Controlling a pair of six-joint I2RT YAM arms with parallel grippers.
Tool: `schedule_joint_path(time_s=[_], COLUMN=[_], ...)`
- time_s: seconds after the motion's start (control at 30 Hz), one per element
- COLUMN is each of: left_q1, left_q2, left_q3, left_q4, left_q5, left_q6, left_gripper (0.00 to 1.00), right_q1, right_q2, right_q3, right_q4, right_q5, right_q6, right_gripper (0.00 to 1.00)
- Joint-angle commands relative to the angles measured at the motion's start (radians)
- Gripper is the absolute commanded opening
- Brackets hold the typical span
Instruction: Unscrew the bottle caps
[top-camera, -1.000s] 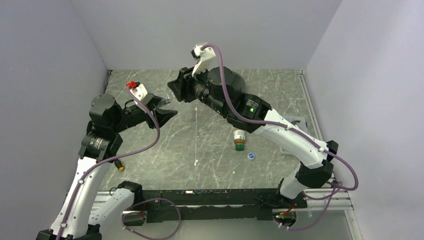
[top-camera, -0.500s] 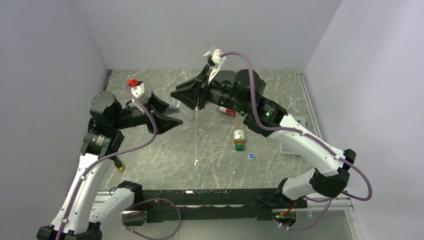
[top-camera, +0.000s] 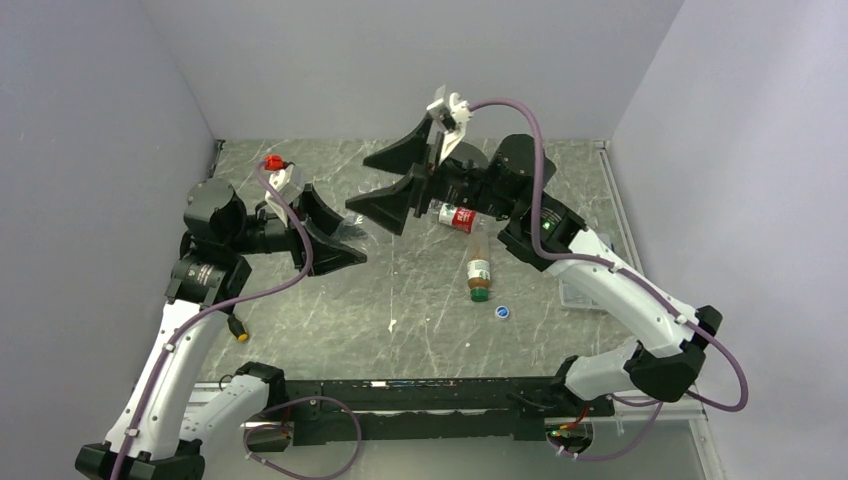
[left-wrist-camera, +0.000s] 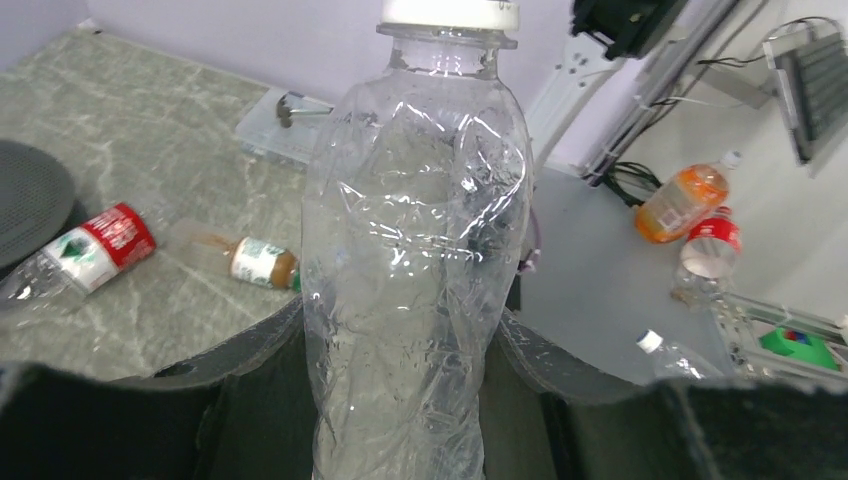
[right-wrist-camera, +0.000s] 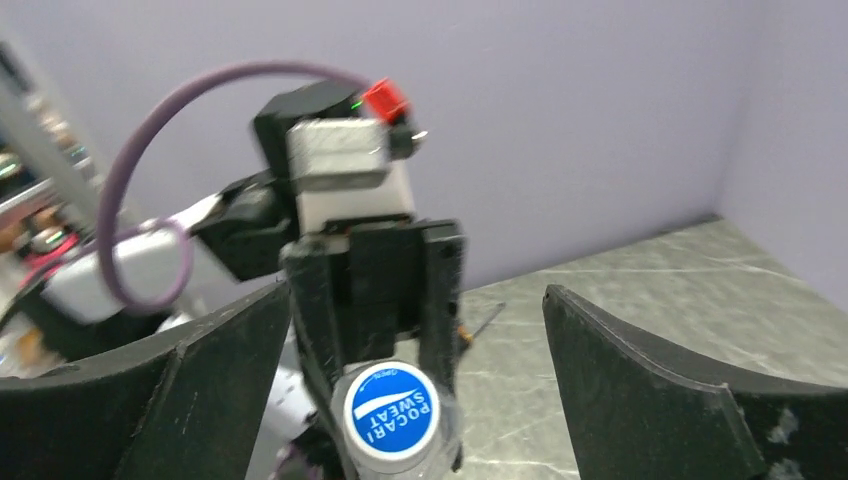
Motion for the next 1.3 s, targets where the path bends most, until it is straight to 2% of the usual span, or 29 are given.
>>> schedule_joint_path(time_s=[0.0, 0.17, 0.3, 0.47, 0.7, 0.83, 1.07, 1.17, 1.27], left_q1=[0.002, 0.002, 0.002, 0.002, 0.002, 0.002, 0.002, 0.002, 0.002], left_q2=[-0.011, -0.022, -0.021, -0.025, -0.04, -0.042, -0.045, -0.043, -0.045], left_q3=[0.036, 0.029, 0.028, 0.021, 0.016, 0.012, 0.009, 0.014, 0.02], left_q4=[-0.099, -0.157, -0.179, -0.177, -0.155, -0.144, -0.139, -0.138, -0.126], left_q5=[-0.13, -0.356, -0.421, -0.505, -0.556, -0.567, -0.562, -0.552, -0.499], left_q6=[0.138, 0.27, 0.369, 0.408, 0.428, 0.42, 0.406, 0.388, 0.336], left_gripper=[0.41, 0.43, 0.43, 0.42, 0.41, 0.41, 0.41, 0.41, 0.41], right_q1=[0.011, 0.132, 0.169, 0.172, 0.171, 0.17, 0.164, 0.147, 0.115], right_q2=[-0.07, 0.025, 0.15, 0.205, 0.227, 0.212, 0.156, 0.141, 0.094], right_q3=[0.031, 0.199, 0.372, 0.415, 0.413, 0.373, 0.287, 0.265, 0.201], right_q4=[-0.017, -0.233, -0.422, -0.48, -0.495, -0.465, -0.367, -0.34, -0.265], right_q5=[0.351, 0.681, 0.848, 0.89, 0.88, 0.865, 0.813, 0.77, 0.676], right_q6=[-0.002, -0.072, -0.051, -0.021, 0.02, 0.053, 0.085, 0.089, 0.082], right_gripper=[1.0, 1.0, 0.99, 0.93, 0.79, 0.65, 0.27, 0.15, 0.07])
